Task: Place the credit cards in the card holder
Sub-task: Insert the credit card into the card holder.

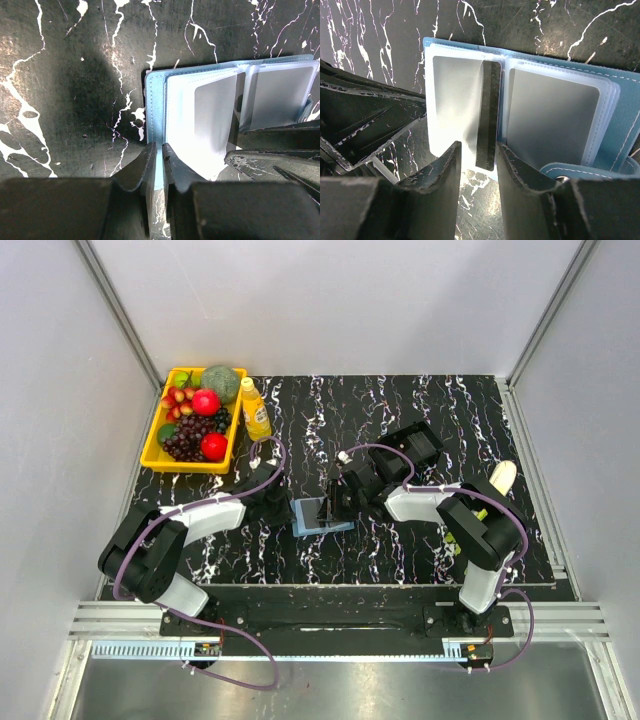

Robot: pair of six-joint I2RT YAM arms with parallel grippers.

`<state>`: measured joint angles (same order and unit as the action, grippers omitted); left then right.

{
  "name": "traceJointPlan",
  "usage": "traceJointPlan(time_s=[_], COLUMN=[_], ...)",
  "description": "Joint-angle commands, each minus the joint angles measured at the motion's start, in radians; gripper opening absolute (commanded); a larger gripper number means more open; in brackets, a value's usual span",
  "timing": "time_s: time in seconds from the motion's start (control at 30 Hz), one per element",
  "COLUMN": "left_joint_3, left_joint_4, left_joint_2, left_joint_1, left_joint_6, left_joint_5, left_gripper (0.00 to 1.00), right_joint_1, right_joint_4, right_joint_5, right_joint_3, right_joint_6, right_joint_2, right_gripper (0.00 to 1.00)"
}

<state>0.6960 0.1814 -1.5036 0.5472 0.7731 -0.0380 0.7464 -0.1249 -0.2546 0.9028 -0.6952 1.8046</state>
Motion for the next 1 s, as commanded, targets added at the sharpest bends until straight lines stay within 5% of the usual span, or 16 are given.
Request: traceJointPlan(time_s=[0.0,0.8,0.97], left_joint_3=[-0.035,-0.03,-0.032], left_joint_4=[0.056,0.026,0.032], left_joint_2=[-0.049,-0.075,-0.076], left_joint_1=[-0.009,-0.009,-0.009], left_joint_6=[-0.021,-0.026,-0.026], left_joint_5=[0.012,-0.026,-0.019], left_gripper=[0.15,0.1,0.1], right_joint_1=[0.007,0.008,0.008], right_joint_4=[-0.018,-0.13,-0.07], right_joint_5=[-0.018,-0.143,-0.036], right_joint_3=[0.002,0.016,-0.01], right_joint_6=[0.004,-0.035,-0.017], right_joint_2=[0.019,0.085,0.009], right_gripper=[0.4,0.33,0.38])
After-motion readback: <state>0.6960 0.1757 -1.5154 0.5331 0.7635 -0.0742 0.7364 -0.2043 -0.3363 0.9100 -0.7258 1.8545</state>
